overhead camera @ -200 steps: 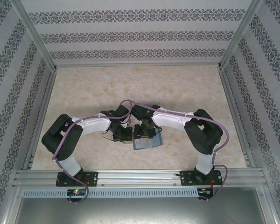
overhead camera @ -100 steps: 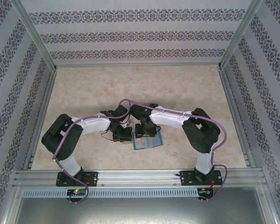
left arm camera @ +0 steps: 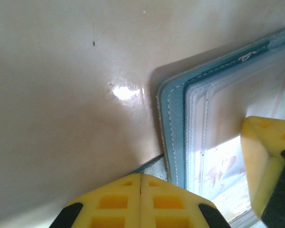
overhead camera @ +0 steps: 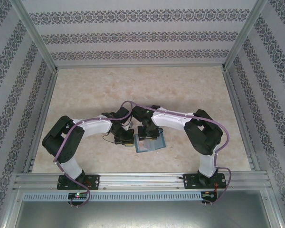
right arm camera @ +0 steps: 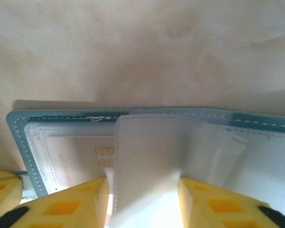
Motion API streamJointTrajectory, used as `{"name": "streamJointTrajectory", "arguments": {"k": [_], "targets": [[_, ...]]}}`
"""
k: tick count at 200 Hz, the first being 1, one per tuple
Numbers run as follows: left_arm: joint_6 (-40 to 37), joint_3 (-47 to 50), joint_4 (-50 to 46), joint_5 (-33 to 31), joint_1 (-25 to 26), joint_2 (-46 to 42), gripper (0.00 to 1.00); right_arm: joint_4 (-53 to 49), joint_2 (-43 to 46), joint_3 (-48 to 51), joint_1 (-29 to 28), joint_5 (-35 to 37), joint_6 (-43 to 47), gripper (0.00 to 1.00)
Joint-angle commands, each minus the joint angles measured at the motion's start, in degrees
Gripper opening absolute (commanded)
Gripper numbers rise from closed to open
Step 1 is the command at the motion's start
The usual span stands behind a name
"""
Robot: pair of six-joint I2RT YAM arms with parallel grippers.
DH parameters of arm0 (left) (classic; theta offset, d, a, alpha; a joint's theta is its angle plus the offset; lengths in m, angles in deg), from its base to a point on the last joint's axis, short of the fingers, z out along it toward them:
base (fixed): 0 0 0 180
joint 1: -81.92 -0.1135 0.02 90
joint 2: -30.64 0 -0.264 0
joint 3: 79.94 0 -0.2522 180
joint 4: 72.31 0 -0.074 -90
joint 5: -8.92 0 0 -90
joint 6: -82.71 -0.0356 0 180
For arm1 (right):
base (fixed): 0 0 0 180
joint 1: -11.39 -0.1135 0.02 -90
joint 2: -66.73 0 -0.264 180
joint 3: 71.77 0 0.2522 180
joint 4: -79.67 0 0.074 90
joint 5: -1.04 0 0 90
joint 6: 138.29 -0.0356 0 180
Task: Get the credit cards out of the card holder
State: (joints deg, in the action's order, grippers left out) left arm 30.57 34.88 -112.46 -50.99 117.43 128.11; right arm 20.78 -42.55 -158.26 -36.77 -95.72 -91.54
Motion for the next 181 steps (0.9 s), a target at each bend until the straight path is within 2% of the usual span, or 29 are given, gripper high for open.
{"name": "streamJointTrajectory", "arguments": {"k": [1, 110, 181], "targets": [[-2.01, 0.36, -1.38, -1.75, 0.84, 1.67, 0.0, -2.6, -2.18, -0.57, -2.19, 2.35, 0.22, 0.39], [-2.32, -0.77, -1.91, -1.95, 0.72, 2.37, 0.0, -7.95, 3.7, -1.36, -1.79, 6.53, 1.23, 0.15], [-2.72, -1.65, -2.33, -1.79, 0.7, 2.72, 0.0, -8.84, 7.4, -0.58, -1.72, 6.5, 1.14, 0.07]]}}
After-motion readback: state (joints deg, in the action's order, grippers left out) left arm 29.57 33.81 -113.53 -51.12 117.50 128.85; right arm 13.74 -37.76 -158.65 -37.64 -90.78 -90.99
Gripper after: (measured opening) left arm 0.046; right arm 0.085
